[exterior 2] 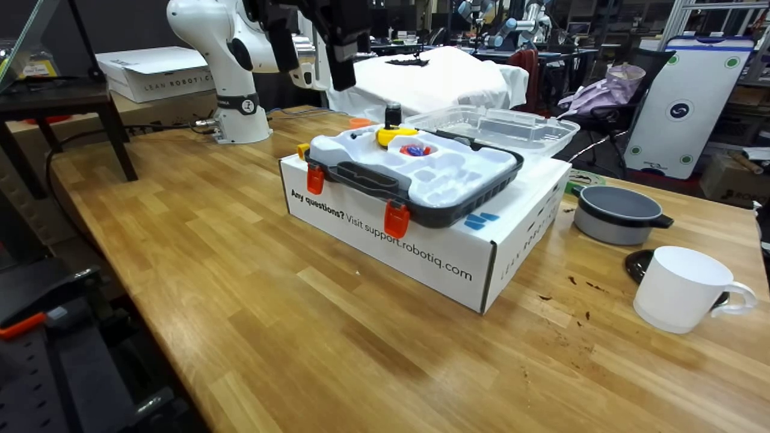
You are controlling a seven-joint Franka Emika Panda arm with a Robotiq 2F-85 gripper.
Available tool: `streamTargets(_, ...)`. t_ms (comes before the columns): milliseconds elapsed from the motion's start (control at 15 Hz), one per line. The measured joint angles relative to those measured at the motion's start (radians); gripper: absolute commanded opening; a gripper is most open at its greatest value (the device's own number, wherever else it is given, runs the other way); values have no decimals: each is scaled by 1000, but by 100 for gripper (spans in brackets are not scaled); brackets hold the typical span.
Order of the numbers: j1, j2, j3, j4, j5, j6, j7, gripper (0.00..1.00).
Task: Turn the yellow object clockwise
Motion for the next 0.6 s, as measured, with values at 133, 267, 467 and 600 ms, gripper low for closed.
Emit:
streamTargets(133,0,13,6,7,0,4,11,100)
streamTargets(267,-3,12,2,8,0,5,11,100)
streamTargets(467,-3,11,3,6,-1,4,11,100)
streamTargets(600,-3,11,11,5,-1,5,11,100)
